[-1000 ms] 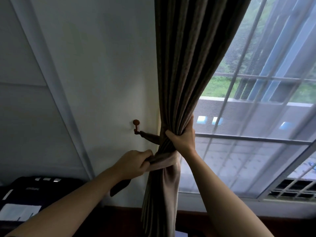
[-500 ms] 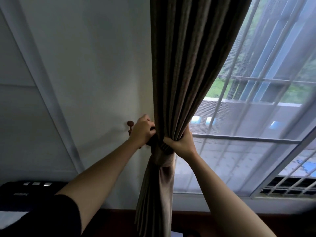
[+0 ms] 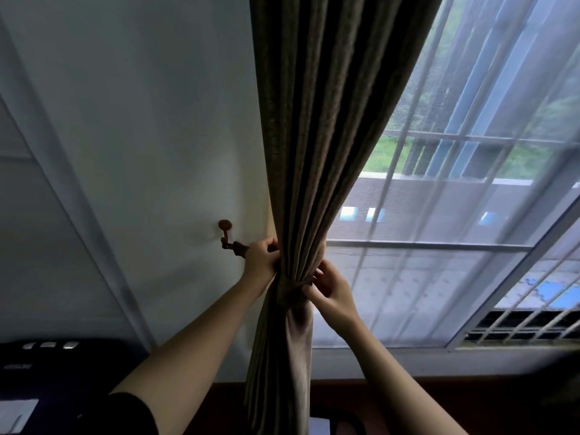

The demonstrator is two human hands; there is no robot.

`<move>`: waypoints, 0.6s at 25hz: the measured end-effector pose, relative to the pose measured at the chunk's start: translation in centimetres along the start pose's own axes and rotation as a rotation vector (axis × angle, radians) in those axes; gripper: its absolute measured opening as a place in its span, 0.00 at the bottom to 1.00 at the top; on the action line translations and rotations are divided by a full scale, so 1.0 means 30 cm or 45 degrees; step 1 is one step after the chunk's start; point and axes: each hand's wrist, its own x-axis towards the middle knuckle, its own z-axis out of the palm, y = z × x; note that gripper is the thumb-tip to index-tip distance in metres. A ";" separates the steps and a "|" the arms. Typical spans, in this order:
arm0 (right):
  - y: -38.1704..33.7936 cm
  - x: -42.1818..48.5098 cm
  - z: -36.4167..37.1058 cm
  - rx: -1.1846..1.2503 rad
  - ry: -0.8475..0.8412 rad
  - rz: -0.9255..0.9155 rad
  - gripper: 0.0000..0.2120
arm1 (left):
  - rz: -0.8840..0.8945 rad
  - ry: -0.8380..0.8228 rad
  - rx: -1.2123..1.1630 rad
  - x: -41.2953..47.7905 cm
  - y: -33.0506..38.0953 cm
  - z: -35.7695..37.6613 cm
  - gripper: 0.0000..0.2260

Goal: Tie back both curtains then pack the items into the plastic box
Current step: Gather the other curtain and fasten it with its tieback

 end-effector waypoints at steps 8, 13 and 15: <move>-0.019 -0.001 0.004 -0.125 0.144 0.039 0.20 | -0.336 -0.220 -0.525 -0.091 -0.001 0.038 0.11; -0.016 0.045 -0.046 -0.158 0.070 0.023 0.10 | -0.358 -0.179 -0.361 -0.101 0.046 0.037 0.12; -0.027 0.064 -0.061 -0.231 0.028 0.038 0.09 | -0.349 -0.276 -0.476 -0.108 0.047 0.012 0.11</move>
